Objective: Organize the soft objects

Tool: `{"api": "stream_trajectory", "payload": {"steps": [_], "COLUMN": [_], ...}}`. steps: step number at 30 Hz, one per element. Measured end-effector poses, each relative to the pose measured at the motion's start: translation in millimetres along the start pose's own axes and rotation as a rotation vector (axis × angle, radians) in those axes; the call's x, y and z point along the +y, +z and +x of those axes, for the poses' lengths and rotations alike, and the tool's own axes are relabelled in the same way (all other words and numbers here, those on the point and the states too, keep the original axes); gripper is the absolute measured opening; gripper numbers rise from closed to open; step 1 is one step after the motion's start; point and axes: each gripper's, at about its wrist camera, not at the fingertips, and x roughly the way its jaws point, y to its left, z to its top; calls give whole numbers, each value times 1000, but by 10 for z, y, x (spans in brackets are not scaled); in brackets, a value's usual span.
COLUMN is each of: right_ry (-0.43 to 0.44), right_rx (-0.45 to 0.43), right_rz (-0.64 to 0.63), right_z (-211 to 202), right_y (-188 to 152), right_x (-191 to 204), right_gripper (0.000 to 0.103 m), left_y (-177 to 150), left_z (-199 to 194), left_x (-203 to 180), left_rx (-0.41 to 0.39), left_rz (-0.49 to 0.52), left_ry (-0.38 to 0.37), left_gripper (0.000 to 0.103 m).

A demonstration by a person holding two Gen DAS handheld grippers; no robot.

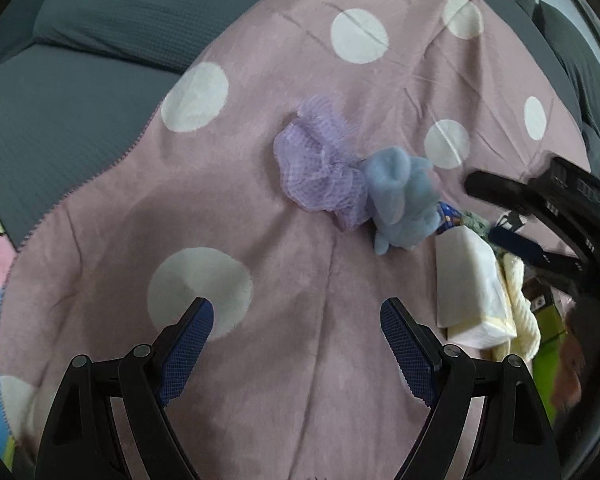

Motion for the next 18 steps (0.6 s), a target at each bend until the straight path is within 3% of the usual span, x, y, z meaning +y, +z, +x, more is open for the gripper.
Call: {"api": "stream_trajectory", "payload": {"steps": [2, 4, 8, 10, 14, 18], "right_ry": [-21, -30, 2, -6, -7, 44], "right_rx": [15, 30, 31, 13, -15, -51], "right_rz": [-2, 5, 48, 36, 40, 50], "right_z": [188, 387, 566, 560, 411, -88], "right_y": [90, 175, 194, 186, 151, 27], "right_x": [25, 27, -26, -12, 23, 22], "right_gripper": [62, 45, 39, 28, 25, 25], "left_y": [12, 23, 45, 39, 17, -53], "left_z": [69, 111, 100, 90, 60, -50], "left_x": [40, 80, 111, 120, 127, 126], "left_rx": [13, 28, 11, 12, 12, 15], "left_rz": [-12, -24, -28, -32, -31, -28], "left_ry": [1, 5, 14, 2, 7, 14], "left_gripper": [86, 86, 86, 86, 86, 86]}}
